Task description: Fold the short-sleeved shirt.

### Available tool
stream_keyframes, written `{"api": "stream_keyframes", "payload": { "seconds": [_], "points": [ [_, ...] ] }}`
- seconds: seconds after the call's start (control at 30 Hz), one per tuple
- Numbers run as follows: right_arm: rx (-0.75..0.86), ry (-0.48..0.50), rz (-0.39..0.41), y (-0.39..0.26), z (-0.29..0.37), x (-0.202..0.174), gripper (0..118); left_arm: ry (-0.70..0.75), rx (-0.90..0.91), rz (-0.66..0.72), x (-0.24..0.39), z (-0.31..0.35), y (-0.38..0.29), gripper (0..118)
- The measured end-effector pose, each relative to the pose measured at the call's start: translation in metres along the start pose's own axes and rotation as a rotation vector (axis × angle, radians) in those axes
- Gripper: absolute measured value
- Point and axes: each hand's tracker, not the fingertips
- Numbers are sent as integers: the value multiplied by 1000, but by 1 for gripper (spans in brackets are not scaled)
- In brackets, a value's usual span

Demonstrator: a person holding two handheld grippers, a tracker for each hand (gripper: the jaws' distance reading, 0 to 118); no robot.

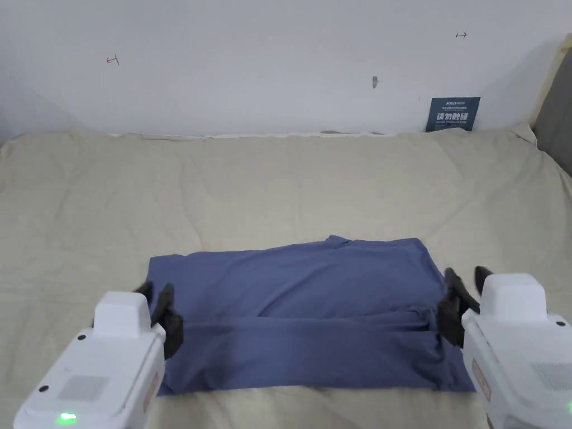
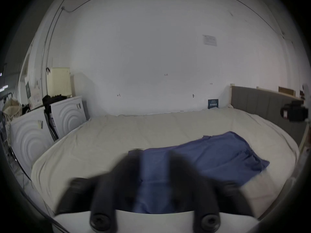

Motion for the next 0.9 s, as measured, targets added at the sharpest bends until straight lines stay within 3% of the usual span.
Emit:
{"api": "stream_keyframes", "payload": {
  "seconds": [0.13,0.23,0.6,0.63,0.67,0.73,0.77,0.8,0.9],
  "points": [
    [-1,12,-8,-9,12,4,1,-65,-70,18,3,8,-11,0],
    [-8,11,-15,-10,9,9,1,-18,-112,31,-7,1,-14,0],
    [-48,2,-25,-13,-12,20,1,-20,-627,274,-90,-101,-58,1],
    [-55,-1,-24,-15,-13,19,1,-4,-651,247,-94,-109,-64,5],
    [-64,-3,-23,-17,-16,19,1,13,-651,247,-98,-116,-70,18],
    [-85,-8,-27,-21,-23,20,1,19,-694,256,-102,-130,-83,82],
    [-96,-9,-28,-24,-24,20,1,19,-721,270,-103,-135,-88,103],
    [-106,-11,-28,-27,-27,20,1,13,-741,281,-103,-140,-94,110],
    [-136,-18,-33,-34,-35,21,2,44,-760,284,-98,-145,-107,94]
  ]
}}
